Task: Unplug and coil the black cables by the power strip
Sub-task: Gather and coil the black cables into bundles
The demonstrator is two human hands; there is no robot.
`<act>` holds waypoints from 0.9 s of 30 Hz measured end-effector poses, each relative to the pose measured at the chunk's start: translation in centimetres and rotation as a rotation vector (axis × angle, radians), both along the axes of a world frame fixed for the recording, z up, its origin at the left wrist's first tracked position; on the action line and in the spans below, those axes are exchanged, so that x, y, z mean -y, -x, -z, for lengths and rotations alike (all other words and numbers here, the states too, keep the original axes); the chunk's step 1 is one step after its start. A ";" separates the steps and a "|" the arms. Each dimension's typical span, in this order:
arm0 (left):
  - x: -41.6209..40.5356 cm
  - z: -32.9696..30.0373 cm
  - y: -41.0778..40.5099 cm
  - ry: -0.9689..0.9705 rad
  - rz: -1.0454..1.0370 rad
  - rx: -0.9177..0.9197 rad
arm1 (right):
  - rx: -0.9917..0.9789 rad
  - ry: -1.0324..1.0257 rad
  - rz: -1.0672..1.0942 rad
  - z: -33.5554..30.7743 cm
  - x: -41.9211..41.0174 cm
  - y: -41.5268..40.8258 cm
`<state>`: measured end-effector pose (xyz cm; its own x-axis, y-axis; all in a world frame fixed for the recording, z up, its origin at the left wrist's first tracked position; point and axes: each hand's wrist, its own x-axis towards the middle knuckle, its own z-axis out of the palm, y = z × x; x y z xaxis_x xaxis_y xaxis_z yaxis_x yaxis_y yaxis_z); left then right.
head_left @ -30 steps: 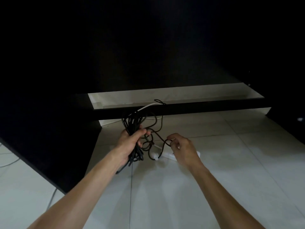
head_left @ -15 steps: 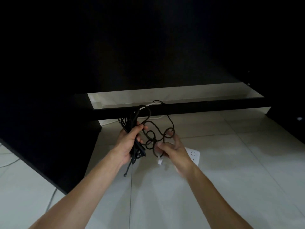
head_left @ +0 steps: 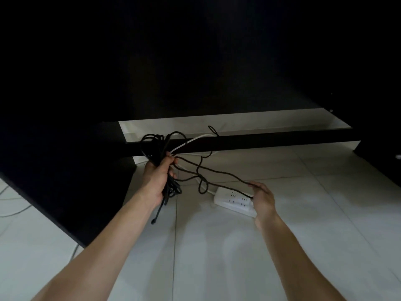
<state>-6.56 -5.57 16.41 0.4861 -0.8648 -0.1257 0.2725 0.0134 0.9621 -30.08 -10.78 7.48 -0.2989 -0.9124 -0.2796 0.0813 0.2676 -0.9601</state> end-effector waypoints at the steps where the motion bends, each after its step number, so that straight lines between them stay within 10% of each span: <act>1: 0.1 -0.1 0.1 -0.001 0.045 0.056 | -0.003 -0.009 0.017 0.2 0.3 0.1; 11: -0.6 -0.6 0.8 -0.128 0.188 0.688 | -0.179 0.001 -0.236 -0.4 -0.1 -0.5; 17: 0.2 -2.6 0.1 0.026 -0.013 -0.016 | -0.094 -0.129 -0.293 -0.6 -1.2 0.7; 27: 0.0 -3.9 2.0 0.135 0.187 -0.232 | -0.235 0.509 -0.366 -6.7 -3.3 -4.3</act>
<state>-8.59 -5.61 20.30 0.2889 -0.9529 -0.0923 0.4937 0.0657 0.8672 -25.76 -7.52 14.14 0.0548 -0.9674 0.2472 -0.1556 -0.2529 -0.9549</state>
